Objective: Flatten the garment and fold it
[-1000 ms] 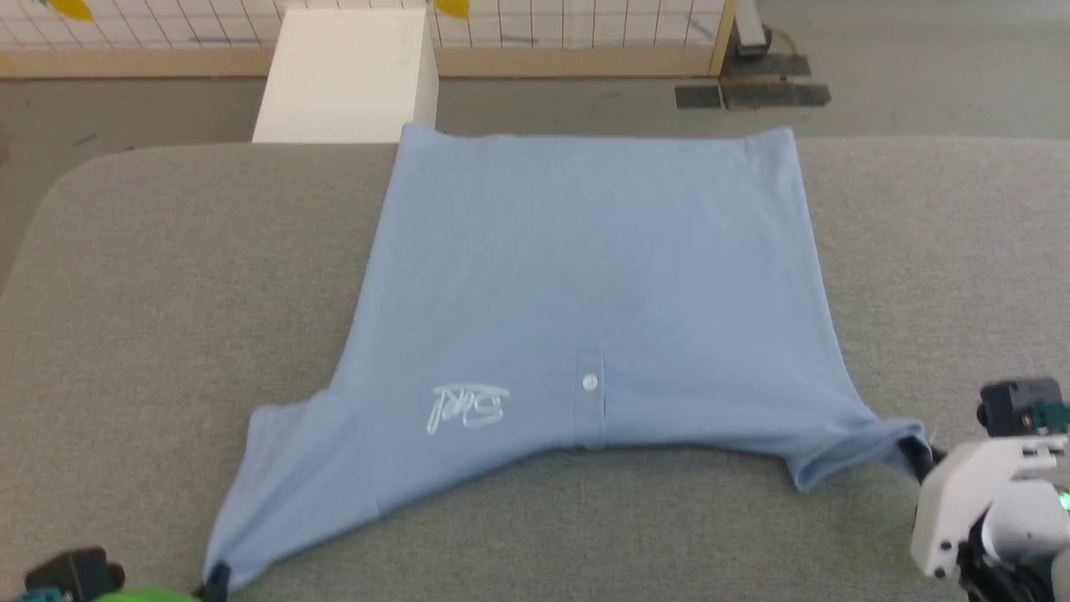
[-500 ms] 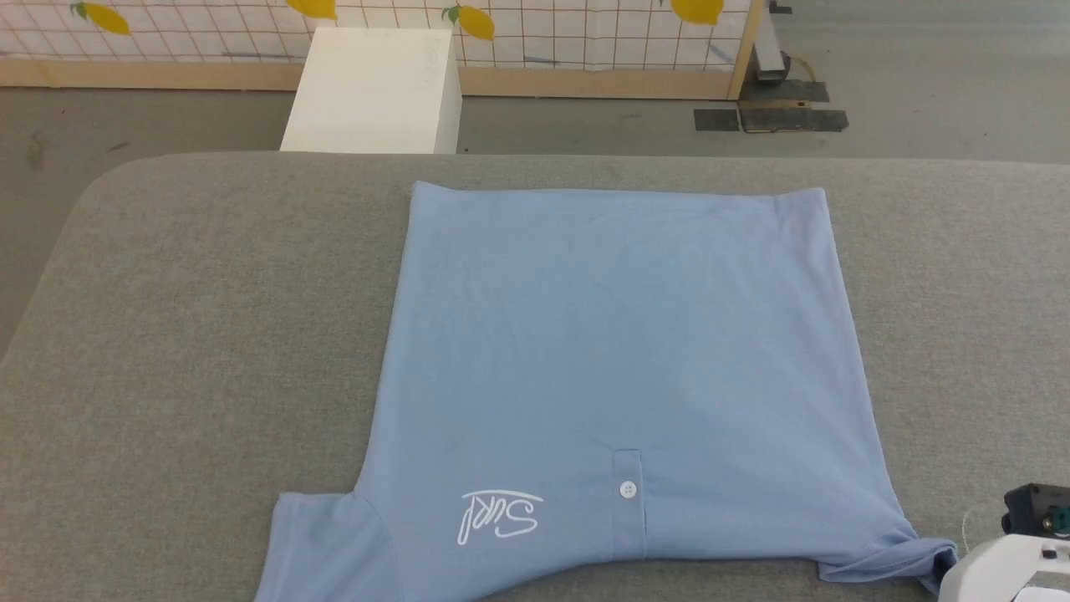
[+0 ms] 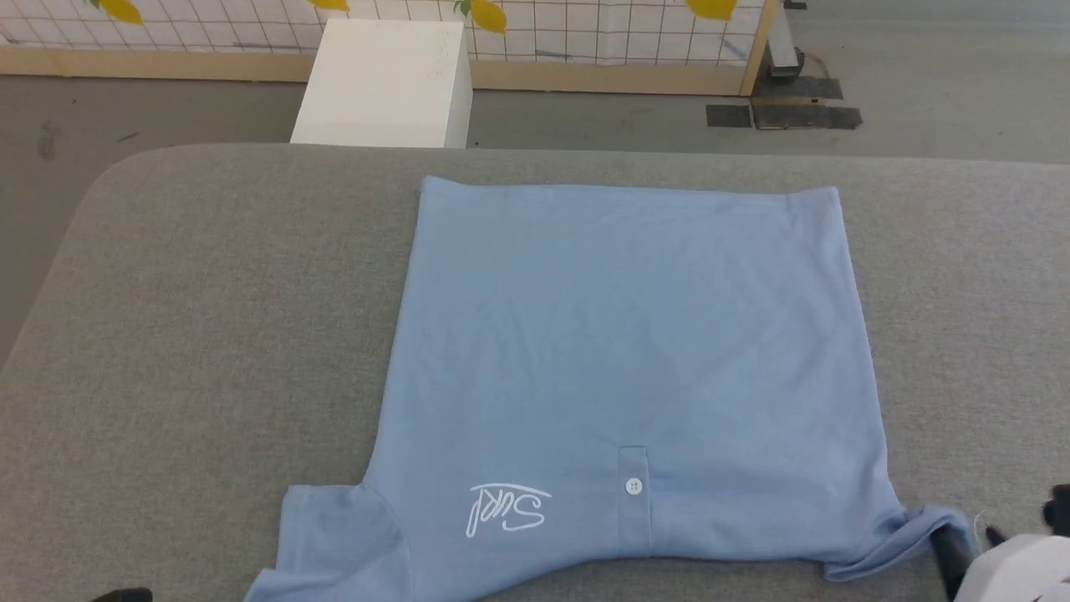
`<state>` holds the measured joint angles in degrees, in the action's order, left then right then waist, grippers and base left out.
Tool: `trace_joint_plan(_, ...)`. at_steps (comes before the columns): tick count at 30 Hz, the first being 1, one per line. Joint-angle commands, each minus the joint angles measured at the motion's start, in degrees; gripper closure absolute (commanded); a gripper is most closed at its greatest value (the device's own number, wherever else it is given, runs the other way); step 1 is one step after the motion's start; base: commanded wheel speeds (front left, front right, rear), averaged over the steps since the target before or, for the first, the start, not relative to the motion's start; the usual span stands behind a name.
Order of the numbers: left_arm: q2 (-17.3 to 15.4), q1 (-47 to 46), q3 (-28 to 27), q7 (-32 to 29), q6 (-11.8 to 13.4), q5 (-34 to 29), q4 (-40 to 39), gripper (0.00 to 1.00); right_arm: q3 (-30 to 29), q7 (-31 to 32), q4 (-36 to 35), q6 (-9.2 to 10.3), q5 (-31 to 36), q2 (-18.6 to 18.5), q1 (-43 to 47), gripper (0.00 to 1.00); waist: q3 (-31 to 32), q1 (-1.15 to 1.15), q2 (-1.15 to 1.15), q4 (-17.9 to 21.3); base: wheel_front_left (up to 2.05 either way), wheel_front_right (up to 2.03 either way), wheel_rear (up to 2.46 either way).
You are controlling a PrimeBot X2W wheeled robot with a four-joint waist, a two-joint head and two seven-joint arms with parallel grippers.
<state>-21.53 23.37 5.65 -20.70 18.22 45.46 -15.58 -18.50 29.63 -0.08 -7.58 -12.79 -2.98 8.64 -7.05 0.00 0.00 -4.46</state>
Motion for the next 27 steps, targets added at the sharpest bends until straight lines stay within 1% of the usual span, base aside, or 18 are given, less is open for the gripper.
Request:
trace_joint_plan(1, 0.14, -1.36, -0.09, 0.83, -0.49, -0.48, 0.05, 1.00, -0.36, -2.07, -1.38, 0.09, -0.66, -0.01, -0.05, 0.00, -0.10, 0.00, 0.00, -0.11, 0.00, 0.00, 0.00)
trace_joint_plan(3, 0.22, -1.93, 0.12, 1.51, -1.00, -0.72, 0.08, 1.00, -1.71, -4.97, -3.23, 0.09, -0.68, 0.02, -1.11, 0.00, -0.30, 0.00, 0.00, -0.33, 0.00, 0.00, 0.00)
trace_joint_plan(7, 0.40, -3.38, 1.08, 2.10, -1.57, -1.43, -0.11, 1.00, -2.53, -10.60, -5.39, 0.09, -0.78, 0.06, -5.09, 0.00, -0.90, 0.00, 0.00, -1.43, 0.00, 0.00, 0.00)
trace_joint_plan(10, 0.63, -4.43, 1.67, 2.56, -1.88, -1.86, -0.45, 1.00, -2.11, -15.31, -5.10, 0.09, -1.80, -0.04, -9.47, 0.00, -1.59, 0.00, 0.00, -2.58, 0.00, 0.00, 0.00)
trace_joint_plan(12, 0.67, -5.08, 2.11, 2.64, -2.07, -2.15, -0.68, 1.00, -1.67, -17.92, -3.76, 0.09, -1.38, -1.07, -12.73, 0.00, -2.35, 0.00, 0.00, -3.50, 0.00, 0.00, 0.00)
trace_joint_plan(14, 0.73, -6.06, 2.54, 2.87, -2.42, -2.44, -0.80, 1.00, -1.37, -19.64, -1.10, 0.09, -0.81, -2.38, -16.54, 0.00, -3.35, 0.00, 0.00, -4.57, 0.00, 0.00, 0.00)
trace_joint_plan(15, 0.82, -7.02, 2.97, 3.02, -2.85, -2.58, -0.81, 1.00, -1.06, -20.80, 2.35, 0.09, -0.21, -3.84, -20.84, 0.00, -4.41, 0.00, 0.00, -5.56, 0.00, 0.00, 0.00)
trace_joint_plan(17, 0.91, -8.12, 3.37, 3.34, -3.30, -2.84, -0.80, 1.00, -1.02, -21.63, 6.37, 0.09, 0.27, -5.33, -25.80, 0.00, -5.84, 0.00, 0.00, -6.68, 0.00, 0.00, 0.00)
trace_joint_plan(18, 1.17, -9.40, 3.95, 3.58, -3.91, -2.93, -0.87, 1.00, -1.11, -22.09, 10.90, 0.09, 1.11, -6.95, -31.05, 0.00, -7.58, 0.00, 0.00, -7.83, 0.00, 0.00, 0.00)
trace_joint_plan(20, 1.67, -10.98, 4.77, 3.86, -4.70, -2.92, -0.84, 1.00, -1.14, -21.86, 16.28, 0.09, 2.62, -8.80, -36.56, 0.00, -9.46, 0.00, 0.00, -9.16, 0.00, 0.00, 0.00)
trace_joint_plan(24, 2.71, -13.85, 5.84, 4.61, -5.83, -2.87, -0.10, 1.00, -0.13, -19.18, 24.85, 0.09, 5.70, -12.06, -45.25, 0.00, -13.03, 0.00, 0.00, -11.78, 0.00, 0.00, 0.00)
trace_joint_plan(25, 3.20, -15.25, 6.42, 4.92, -6.42, -2.88, 0.53, 1.00, -0.37, -16.44, 28.39, 0.09, 7.04, -13.30, -48.85, 0.00, -14.71, 0.00, 0.00, -13.11, 0.00, 0.00, 0.00)
trace_joint_plan(27, 3.72, -16.40, 7.10, 5.20, -7.10, -2.80, 1.13, 1.00, -1.36, -12.54, 31.56, 0.09, 8.18, -14.18, -52.04, 0.00, -16.27, 0.00, 0.00, -14.35, 0.00, 0.00, 0.00)
